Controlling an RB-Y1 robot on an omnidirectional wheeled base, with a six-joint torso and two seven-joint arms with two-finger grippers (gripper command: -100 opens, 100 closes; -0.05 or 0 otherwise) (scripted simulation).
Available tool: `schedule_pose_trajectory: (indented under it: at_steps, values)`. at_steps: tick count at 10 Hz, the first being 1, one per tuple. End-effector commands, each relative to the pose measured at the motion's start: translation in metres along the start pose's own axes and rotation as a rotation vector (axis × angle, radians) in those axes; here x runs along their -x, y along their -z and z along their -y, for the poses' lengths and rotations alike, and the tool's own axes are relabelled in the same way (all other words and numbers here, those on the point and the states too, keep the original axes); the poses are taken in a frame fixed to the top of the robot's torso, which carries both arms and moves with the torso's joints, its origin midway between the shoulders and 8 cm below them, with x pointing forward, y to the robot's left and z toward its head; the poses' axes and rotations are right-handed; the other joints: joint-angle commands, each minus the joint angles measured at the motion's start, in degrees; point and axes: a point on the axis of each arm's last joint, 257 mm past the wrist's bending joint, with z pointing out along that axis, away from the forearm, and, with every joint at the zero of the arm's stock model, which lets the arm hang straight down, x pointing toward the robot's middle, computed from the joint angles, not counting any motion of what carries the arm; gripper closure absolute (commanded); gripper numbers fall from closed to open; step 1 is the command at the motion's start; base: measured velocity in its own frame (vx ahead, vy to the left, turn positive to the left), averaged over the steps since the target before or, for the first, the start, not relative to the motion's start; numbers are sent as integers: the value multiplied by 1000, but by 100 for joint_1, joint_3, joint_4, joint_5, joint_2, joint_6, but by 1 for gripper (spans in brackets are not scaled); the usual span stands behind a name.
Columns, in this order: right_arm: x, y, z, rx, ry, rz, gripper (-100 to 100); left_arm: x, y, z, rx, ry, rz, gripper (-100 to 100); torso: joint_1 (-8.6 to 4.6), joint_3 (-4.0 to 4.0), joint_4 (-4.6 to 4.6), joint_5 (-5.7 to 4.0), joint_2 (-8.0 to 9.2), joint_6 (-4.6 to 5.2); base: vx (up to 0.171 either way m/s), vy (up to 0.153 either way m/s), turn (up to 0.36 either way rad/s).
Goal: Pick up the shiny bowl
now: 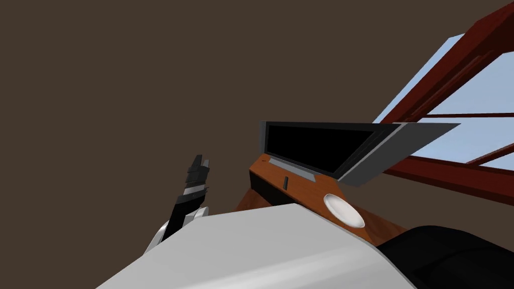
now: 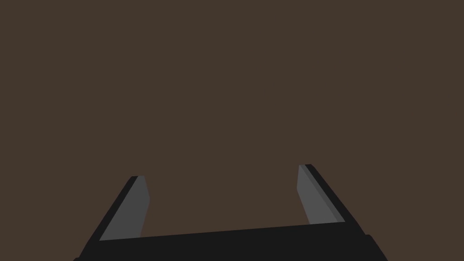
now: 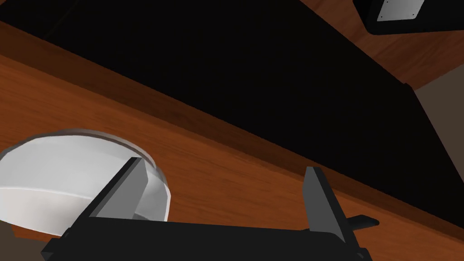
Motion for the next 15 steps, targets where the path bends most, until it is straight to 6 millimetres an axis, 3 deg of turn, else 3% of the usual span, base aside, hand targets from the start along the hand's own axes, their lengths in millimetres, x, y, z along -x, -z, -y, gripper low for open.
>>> schedule_pose_trajectory:
  at_steps: [1, 3, 5, 9, 13, 14, 15]
  values:
    - [-17, 13, 27, -63, 2, -48, -100, 0, 0, 0, 0, 0, 0, 0, 0, 0, 0, 0, 0, 0, 129, 59, 291]
    - [-18, 14, 29, -66, 1, -50, -100, 0, 0, 0, 0, 0, 0, 0, -6, -3, -2, 0, -3, 7, 81, 14, 13]
    - [-34, 25, 52, -123, -1, -96, -100, 0, 0, 0, 0, 0, 0, 0, -20, 10, 3, -3, 17, 3, 82, -5, 214]
    - [-58, 37, 74, -189, -9, -158, -100, 0, 0, 0, 0, 0, 0, 0, -24, 4, 1, -5, 9, 4, 102, -23, 136]
    - [-66, 40, 79, -203, -11, -174, -100, 0, 0, -1, 2, -1, 0, 0, -26, 10, 5, -9, 20, 18, 31, -28, 63]
    - [-66, 41, 79, -204, -11, -176, 0, 0, 1, -1, 2, -1, 0, 0, -21, 12, 6, -8, 21, 19, 0, 0, 0]
    - [-71, 30, 70, -207, -18, -174, -100, 0, 1, -1, 2, -1, 0, 0, -17, 11, 6, -7, 20, 20, -24, -28, 83]
